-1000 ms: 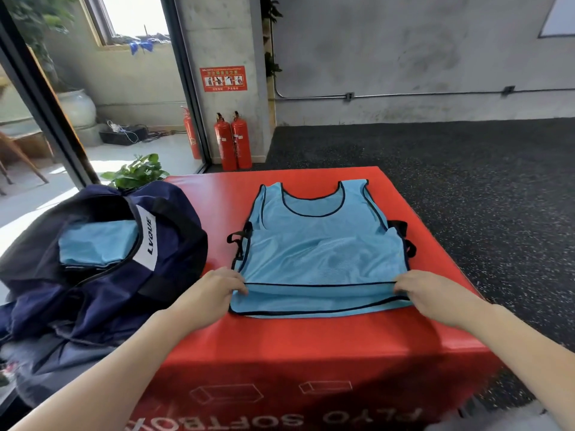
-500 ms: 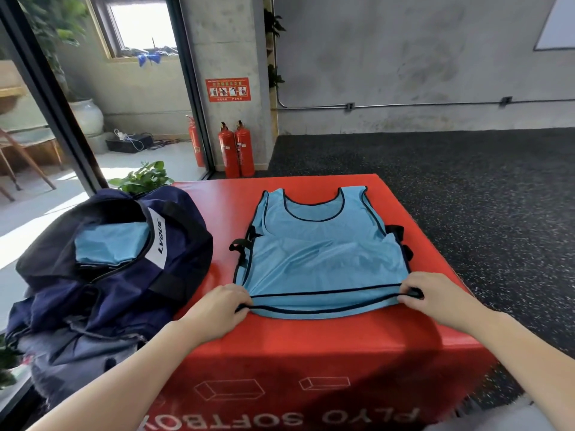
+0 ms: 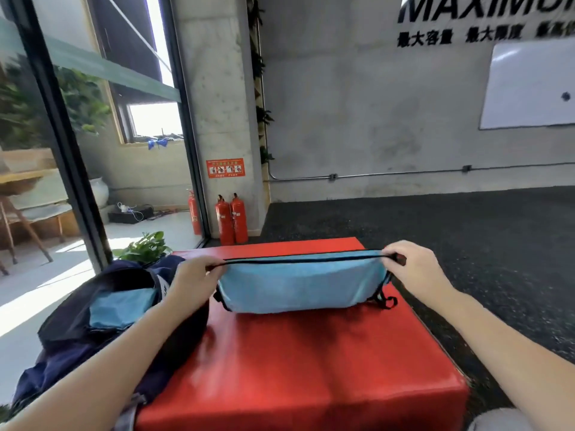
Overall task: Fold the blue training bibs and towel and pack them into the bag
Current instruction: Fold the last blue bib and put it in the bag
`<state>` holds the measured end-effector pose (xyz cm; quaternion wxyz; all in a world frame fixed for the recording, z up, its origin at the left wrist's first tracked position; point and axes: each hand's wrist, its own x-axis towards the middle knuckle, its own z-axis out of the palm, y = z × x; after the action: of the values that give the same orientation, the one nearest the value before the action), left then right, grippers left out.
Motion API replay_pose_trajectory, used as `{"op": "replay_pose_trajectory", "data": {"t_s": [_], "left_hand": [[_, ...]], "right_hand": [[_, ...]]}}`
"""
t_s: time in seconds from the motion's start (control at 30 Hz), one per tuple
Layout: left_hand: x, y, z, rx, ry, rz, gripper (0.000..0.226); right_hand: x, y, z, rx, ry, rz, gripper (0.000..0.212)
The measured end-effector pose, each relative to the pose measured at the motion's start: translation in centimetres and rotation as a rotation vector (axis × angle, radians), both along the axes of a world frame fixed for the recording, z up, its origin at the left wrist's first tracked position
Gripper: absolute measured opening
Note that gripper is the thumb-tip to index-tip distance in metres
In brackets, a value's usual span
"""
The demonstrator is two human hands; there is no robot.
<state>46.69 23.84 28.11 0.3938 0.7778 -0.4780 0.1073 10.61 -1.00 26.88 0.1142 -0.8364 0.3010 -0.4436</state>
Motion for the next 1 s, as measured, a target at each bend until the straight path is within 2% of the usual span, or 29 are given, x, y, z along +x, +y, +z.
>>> {"op": "replay_pose_trajectory", "data": {"t_s": [0.13, 0.3, 0.4, 0.5, 0.6, 0.73, 1.0], "left_hand": [[-1.7, 0.3, 11.2, -0.205, 0.011, 0.048, 0.018], [-3.6, 2.4, 22.9, -0.355, -0.028, -0.039, 0.020], [-3.8, 4.3, 27.9, -0.383, -0.084, -0.027, 0.030], [-4.2, 6.2, 31.3, -0.389, -0.077, -0.047, 0.034], [-4.5, 7.8, 32.9, -0.362, -0.062, -0.084, 0.032], [-4.1, 9.0, 33.0, -0.309, -0.023, -0.107, 0.028], [-1.0, 6.7, 28.4, -0.130, 0.119, -0.135, 0.011]], "right_hand": [[-0.4, 1.2, 10.4, 0.049, -0.173, -0.020, 0.009], [-1.9, 2.7, 22.3, -0.036, -0.302, -0.005, 0.017], [-3.2, 3.8, 27.4, -0.069, -0.285, -0.008, 0.021], [-4.6, 4.6, 30.7, -0.007, -0.216, 0.022, 0.024], [-5.3, 5.2, 32.3, 0.062, -0.170, 0.031, 0.022], [-4.9, 6.1, 32.2, 0.169, -0.238, 0.140, 0.011], [-1.8, 3.5, 27.6, 0.232, -0.147, 0.103, 0.009]]}}
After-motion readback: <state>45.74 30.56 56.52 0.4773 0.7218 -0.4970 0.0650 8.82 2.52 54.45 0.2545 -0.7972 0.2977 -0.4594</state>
